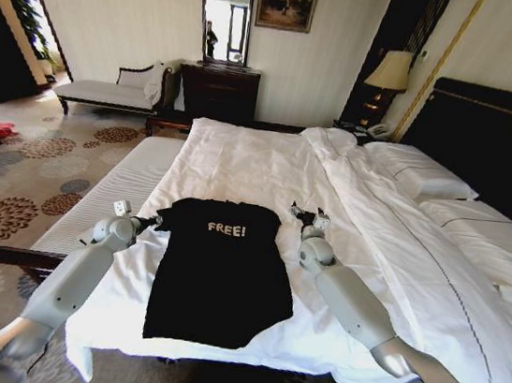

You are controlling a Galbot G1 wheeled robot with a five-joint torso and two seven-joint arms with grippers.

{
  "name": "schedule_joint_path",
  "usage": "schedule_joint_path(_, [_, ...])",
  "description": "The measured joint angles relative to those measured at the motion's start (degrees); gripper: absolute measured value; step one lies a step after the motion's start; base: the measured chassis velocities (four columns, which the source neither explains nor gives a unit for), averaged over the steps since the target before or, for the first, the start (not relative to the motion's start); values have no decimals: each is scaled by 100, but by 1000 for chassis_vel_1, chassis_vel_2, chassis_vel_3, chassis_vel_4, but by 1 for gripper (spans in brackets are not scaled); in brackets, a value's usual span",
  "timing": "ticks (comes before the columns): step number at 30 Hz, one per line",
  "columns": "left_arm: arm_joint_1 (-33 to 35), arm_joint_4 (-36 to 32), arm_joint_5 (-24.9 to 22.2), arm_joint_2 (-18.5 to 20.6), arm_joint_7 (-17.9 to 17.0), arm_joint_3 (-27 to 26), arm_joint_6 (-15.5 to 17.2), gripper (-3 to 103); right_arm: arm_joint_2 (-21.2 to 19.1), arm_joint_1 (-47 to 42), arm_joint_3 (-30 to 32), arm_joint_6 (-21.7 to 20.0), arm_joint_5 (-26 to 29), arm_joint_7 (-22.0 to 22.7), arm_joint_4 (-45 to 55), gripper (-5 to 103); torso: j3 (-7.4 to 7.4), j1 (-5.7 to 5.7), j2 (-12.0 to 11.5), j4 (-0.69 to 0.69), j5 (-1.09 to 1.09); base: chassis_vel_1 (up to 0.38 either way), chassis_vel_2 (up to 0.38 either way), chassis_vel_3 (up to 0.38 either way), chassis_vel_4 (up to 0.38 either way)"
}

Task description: Fold the clothes on the bed.

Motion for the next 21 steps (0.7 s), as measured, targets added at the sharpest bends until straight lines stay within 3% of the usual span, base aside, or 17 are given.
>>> schedule_joint_path(4, [-26,13,6,-47,9,28,-35,24,11,-5,-19,6,-26,-2,-11,100,0,0,0,-1,0,0,0,0,0])
schedule_joint_path(8, [-42,30,43,-66,40,36,-77,3,12,-11,-32,8,-43,-4,-22,100,0,0,0,-1,0,0,0,0,0])
schedule_joint_path(15, [-35,-69,26,57,87,-109,-113,0,63,23,-58,15,-64,-22,-84,100,0,0,0,-2,0,0,0,0,0])
schedule_joint_path(21, [10,-152,-125,357,219,-551,-231,0,194,95,-125,28,-80,-80,-172,100,-1,0,0,1,-1,0,0,0,0])
